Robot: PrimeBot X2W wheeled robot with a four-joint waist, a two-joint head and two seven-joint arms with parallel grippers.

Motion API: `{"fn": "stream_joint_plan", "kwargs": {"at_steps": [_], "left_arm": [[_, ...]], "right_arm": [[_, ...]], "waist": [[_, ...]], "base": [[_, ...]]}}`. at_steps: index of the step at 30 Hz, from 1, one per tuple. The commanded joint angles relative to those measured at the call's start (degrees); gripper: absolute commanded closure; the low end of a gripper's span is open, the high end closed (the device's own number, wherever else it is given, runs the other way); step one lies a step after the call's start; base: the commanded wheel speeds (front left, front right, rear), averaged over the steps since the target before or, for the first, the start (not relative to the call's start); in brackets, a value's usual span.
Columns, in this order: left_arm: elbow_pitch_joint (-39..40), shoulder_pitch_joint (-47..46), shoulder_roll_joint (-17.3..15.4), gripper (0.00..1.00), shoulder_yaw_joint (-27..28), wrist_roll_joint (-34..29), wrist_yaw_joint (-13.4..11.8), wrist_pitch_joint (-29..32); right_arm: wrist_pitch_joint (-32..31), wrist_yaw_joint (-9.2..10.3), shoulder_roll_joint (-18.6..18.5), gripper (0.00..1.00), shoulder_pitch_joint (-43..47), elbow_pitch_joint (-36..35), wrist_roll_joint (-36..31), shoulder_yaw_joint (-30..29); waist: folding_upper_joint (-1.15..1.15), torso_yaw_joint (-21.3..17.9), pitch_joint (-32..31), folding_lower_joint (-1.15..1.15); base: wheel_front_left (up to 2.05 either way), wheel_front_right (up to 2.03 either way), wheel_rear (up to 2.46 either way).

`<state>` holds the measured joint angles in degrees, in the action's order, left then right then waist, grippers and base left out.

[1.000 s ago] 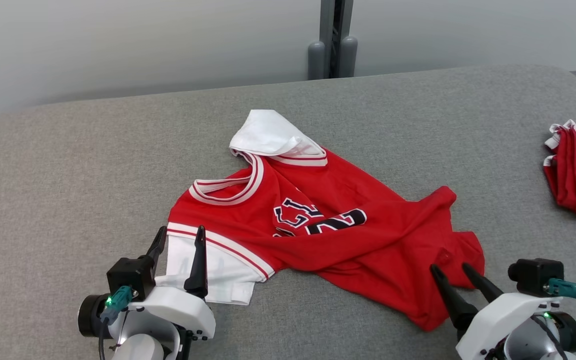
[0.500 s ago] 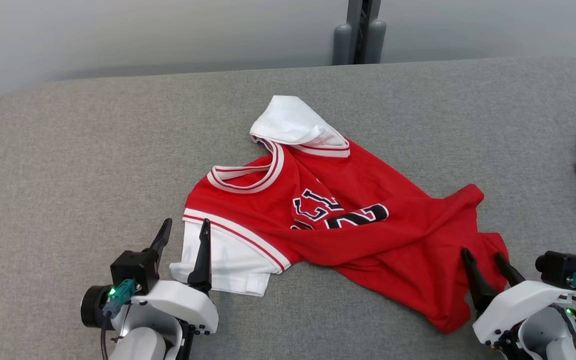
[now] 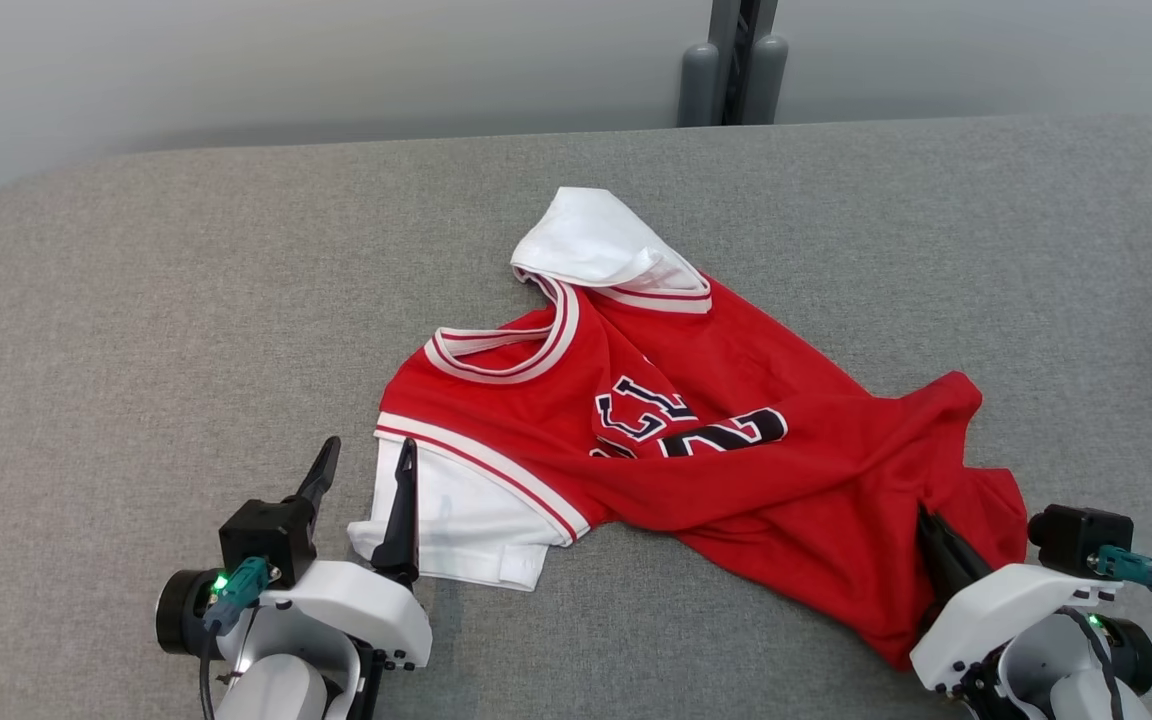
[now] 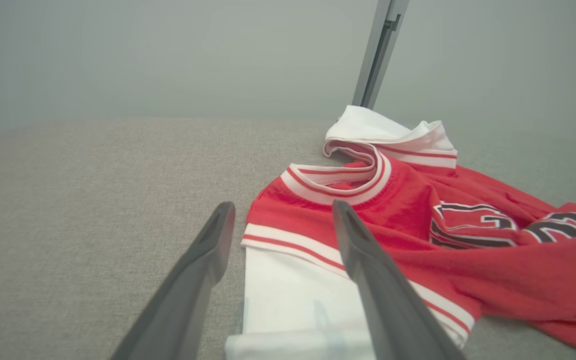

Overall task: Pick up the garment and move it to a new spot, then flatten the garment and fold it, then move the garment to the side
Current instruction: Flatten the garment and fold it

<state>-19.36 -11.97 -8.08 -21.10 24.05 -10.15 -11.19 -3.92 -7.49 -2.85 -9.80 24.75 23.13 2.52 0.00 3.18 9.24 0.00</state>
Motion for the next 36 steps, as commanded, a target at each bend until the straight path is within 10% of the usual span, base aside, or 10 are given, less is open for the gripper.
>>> {"fn": "stream_joint_plan", "kwargs": {"at_steps": [1, 26, 36], "left_arm": [[0.16, -0.43, -0.38, 0.00, 0.12, 0.11, -0.33, -0.10], [-1.61, 2.47, -1.73, 0.00, 0.58, 1.80, -2.53, 2.15], [-1.23, 3.60, -2.42, 0.00, -3.18, 3.18, 1.40, 8.56]], "right_arm": [[0.66, 0.01, -0.32, 1.00, -0.61, 0.02, 0.16, 0.07], [2.76, 0.01, -1.10, 1.00, 2.92, -19.54, -3.40, -10.24], [1.05, 0.01, -0.34, 1.00, 3.93, -20.01, -3.02, -9.57]], "waist": [[0.00, -0.12, -0.15, 0.00], [0.00, -3.21, -3.96, 0.00], [0.00, -2.96, -3.43, 0.00]], "base": [[0.00, 0.00, 0.00], [0.00, 0.00, 0.00], [0.00, 0.00, 0.00]]}}
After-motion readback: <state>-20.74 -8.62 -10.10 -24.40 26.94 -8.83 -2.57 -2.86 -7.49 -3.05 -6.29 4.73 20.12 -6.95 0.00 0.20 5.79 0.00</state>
